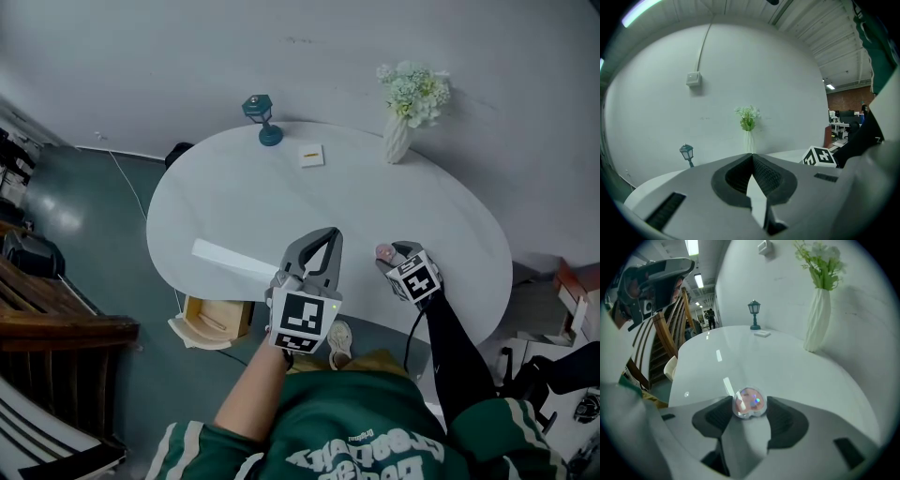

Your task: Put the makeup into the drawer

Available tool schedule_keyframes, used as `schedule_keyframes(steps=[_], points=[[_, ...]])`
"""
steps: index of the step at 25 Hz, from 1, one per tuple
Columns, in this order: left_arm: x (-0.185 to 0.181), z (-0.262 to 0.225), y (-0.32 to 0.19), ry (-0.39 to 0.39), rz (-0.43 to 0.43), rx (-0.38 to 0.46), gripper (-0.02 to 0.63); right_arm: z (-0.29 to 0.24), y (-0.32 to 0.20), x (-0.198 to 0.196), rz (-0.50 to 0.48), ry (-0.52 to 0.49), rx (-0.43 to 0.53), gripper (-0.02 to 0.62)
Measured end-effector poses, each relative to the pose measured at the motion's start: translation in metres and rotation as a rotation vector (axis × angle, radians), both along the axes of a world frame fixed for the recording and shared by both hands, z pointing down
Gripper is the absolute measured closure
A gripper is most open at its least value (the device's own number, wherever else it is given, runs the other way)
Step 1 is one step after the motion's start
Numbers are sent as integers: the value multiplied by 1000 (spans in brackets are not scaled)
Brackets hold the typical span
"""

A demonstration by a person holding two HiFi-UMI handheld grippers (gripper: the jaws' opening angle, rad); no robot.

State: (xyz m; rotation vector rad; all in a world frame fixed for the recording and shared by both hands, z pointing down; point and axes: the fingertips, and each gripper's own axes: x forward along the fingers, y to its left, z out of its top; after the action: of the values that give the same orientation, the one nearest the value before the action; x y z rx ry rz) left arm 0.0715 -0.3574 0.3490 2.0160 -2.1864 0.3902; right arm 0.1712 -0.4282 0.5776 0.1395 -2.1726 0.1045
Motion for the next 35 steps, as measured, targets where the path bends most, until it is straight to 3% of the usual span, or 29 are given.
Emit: schedule_keyframes(steps=[5, 14, 24, 28, 35], points=[[-15, -9, 8, -17, -37, 14, 606, -30, -2, -6, 63, -101, 30, 360], [-41, -47, 16, -43, -103, 80, 606, -154, -23, -37, 187, -422, 133, 360], [-64, -71, 18, -61, -140, 116, 606, -279, -27, -43, 217, -727, 288, 360], [-71, -72, 21, -58, -152, 114, 607, -304, -26, -37, 213, -785, 331, 359], [-87, -69, 37, -74, -193, 107, 607, -298, -13, -59, 157, -785, 322, 359]])
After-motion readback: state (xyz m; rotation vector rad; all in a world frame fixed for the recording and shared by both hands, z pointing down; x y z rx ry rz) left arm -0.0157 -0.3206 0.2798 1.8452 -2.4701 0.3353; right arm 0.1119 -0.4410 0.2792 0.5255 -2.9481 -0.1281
